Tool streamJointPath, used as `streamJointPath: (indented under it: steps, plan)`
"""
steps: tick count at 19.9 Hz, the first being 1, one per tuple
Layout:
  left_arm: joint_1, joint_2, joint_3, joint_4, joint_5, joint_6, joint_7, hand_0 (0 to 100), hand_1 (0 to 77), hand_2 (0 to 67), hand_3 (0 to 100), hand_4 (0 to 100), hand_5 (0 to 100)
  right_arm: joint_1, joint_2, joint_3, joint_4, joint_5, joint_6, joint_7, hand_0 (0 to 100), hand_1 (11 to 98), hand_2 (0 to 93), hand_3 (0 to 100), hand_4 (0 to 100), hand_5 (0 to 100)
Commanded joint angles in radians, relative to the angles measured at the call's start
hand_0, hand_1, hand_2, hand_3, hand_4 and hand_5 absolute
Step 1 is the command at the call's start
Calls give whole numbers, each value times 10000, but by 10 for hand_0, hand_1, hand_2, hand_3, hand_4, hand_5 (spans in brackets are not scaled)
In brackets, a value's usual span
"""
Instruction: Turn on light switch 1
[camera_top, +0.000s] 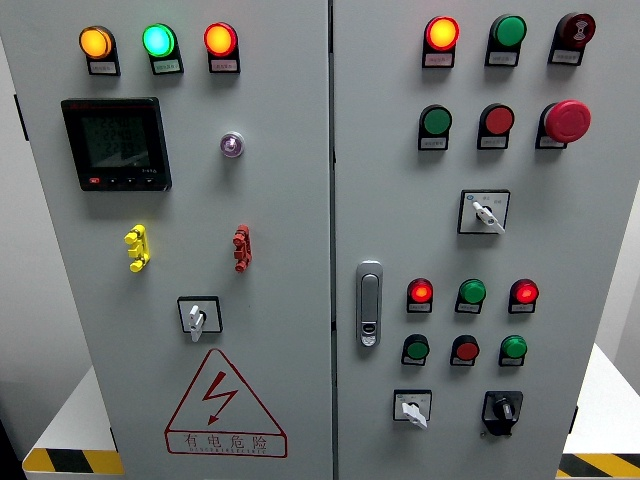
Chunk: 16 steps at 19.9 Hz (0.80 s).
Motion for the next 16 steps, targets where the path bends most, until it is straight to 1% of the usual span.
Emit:
streamJointPath:
  steps: [1, 2, 4, 7, 9, 11, 13, 14, 16]
  plan:
    - [45, -66, -817, -1116, -274, 16, 122, 0, 171, 61, 26, 214, 158, 0, 0, 3, 0, -4, 0, -1, 0, 223, 0, 109, 229, 146]
    - [46, -66, -1186, -1272, -76, 32, 153, 0, 187, 72, 42, 239, 160, 0, 0, 3, 0, -4, 0, 0, 0, 223, 0, 109, 229, 146]
    - [0, -97, -1724, -1685, 948, 47, 169, 0, 212, 87, 60, 256, 155, 0, 0, 3, 0, -4, 0, 0, 0, 223, 0, 109, 229, 146]
    - [30, -357, -3057, -2956, 3033, 62, 184, 0, 218, 98, 60, 258, 146, 0, 0, -12, 0, -4, 0, 0, 0, 223, 0, 109, 229, 146]
    - [30, -434, -3536, -3769, 3804, 62, 184, 0, 220, 104, 60, 261, 144, 0, 0, 3, 0, -4, 0, 0, 0, 223, 0, 109, 229, 146]
    - [61, -496, -3598, -4934, 4083, 47, 199, 0, 227, 111, 60, 275, 156, 0, 0, 3, 0, -4, 0, -1, 0, 223, 0, 109, 229, 146]
    - [122, -542, -3599, -6329, 4053, 47, 687, 0, 230, 115, 60, 287, 169, 0, 0, 3, 0, -4, 0, 0, 0, 223, 0, 109, 229, 146]
    - [137, -572, -3598, -7049, 4037, 47, 1009, 0, 232, 118, 121, 297, 180, 0, 0, -12, 0, -4, 0, 0, 0, 223, 0, 109, 229, 146]
    - [229, -618, -3491, -8583, 3991, 32, 1440, 0, 234, 124, 137, 312, 190, 0, 0, -12, 0, -4, 0, -1, 0, 223, 0, 109, 229, 146]
